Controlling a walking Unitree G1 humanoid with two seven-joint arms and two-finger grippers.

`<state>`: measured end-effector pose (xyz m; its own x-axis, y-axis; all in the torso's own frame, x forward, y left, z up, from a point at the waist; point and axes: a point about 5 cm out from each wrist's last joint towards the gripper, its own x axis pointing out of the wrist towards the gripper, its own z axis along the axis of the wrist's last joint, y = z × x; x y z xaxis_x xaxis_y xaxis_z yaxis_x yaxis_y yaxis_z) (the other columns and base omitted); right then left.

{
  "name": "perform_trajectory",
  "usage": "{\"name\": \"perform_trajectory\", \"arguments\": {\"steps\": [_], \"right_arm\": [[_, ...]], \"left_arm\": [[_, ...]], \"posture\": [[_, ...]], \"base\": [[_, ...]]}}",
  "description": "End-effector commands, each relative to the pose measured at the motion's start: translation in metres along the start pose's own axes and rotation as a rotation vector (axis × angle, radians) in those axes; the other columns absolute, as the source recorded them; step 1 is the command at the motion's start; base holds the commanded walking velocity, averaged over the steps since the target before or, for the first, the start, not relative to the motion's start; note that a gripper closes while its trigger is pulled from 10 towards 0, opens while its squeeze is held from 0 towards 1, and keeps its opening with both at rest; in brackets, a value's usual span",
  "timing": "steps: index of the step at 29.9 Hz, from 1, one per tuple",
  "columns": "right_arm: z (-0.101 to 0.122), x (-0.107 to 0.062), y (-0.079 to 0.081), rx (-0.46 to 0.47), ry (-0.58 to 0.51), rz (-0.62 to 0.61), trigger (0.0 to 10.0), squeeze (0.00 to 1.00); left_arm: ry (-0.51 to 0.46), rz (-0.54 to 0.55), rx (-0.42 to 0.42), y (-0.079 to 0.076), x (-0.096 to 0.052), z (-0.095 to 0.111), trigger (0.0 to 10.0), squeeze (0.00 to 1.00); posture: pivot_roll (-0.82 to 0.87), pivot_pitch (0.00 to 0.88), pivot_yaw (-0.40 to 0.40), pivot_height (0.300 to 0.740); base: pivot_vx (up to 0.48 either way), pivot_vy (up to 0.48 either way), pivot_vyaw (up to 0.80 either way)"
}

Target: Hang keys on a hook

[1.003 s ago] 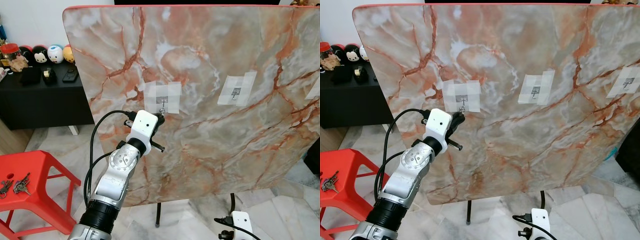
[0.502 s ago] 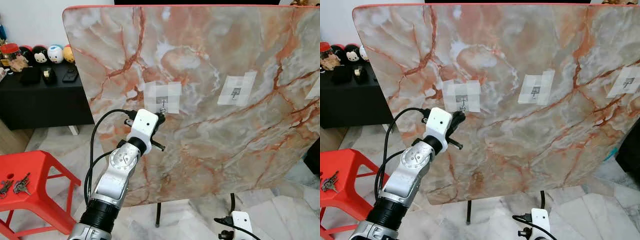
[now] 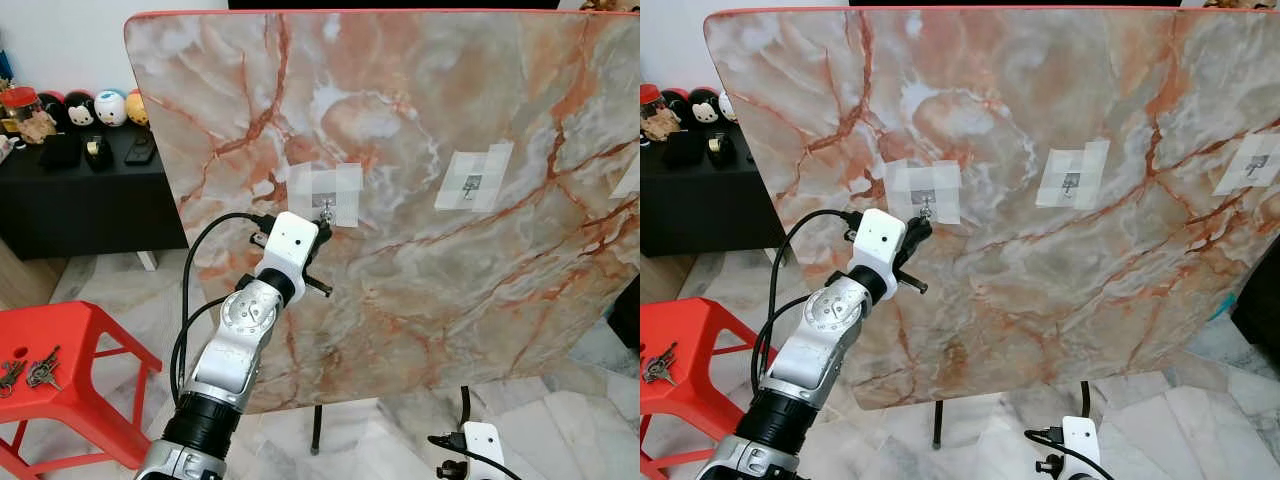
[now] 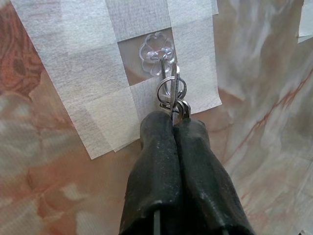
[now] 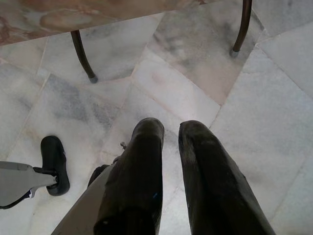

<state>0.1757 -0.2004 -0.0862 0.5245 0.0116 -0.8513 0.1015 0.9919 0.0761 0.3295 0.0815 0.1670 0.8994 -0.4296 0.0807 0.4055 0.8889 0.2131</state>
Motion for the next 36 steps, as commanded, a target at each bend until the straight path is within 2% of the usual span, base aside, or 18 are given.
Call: {"name": "perform_trajectory", "arguments": {"steps": [1, 11, 22, 23, 29, 36], "right_arm": [[0.0013, 0.0002, -0.0001, 0.006, -0.003, -0.003, 10.0, 0.0], [0.0018, 0.0002, -0.0002, 0.005, -0.006, -0.001, 10.0, 0.0], [0.0018, 0.0001, -0.0005, 0.006, -0.007, -0.002, 10.0, 0.0], [0.0017, 0.0001, -0.0006, 0.006, -0.007, -0.003, 10.0, 0.0], [0.0013, -0.0001, -0.0013, 0.004, -0.005, -0.003, 10.0, 0.0], [0.0015, -0.0001, -0.0016, 0.001, -0.005, -0.003, 10.0, 0.0]], "left_arm": [[-0.008, 0.002, -0.003, 0.0004, 0.0026, 0.0056, 10.0, 0.0], [0.045, 0.022, 0.014, 0.0029, 0.0028, -0.0002, 10.0, 0.0], [0.037, 0.027, 0.004, 0.0043, 0.0027, 0.0002, 10.0, 0.0], [0.025, 0.023, -0.015, 0.004, 0.0021, 0.0012, 10.0, 1.0], [0.026, 0.046, -0.028, 0.0073, 0.0014, 0.0007, 10.0, 1.0], [0.031, 0.024, -0.042, 0.0042, -0.0009, -0.002, 10.0, 1.0]], "posture": [[0.03, 0.0, -0.057, 0.74], [0.03, 0.0, -0.057, 0.74], [0.03, 0.0, -0.058, 0.74], [0.03, 0.0, -0.058, 0.74], [0.03, 0.0, -0.061, 0.74], [0.03, 0.0, -0.063, 0.74]], "base": [[0.0, 0.0, 0.0], [0.0, 0.0, 0.0], [0.0, 0.0, 0.0], [0.0, 0.0, 0.0], [0.0, 0.0, 0.0], [0.0, 0.0, 0.0]]}}
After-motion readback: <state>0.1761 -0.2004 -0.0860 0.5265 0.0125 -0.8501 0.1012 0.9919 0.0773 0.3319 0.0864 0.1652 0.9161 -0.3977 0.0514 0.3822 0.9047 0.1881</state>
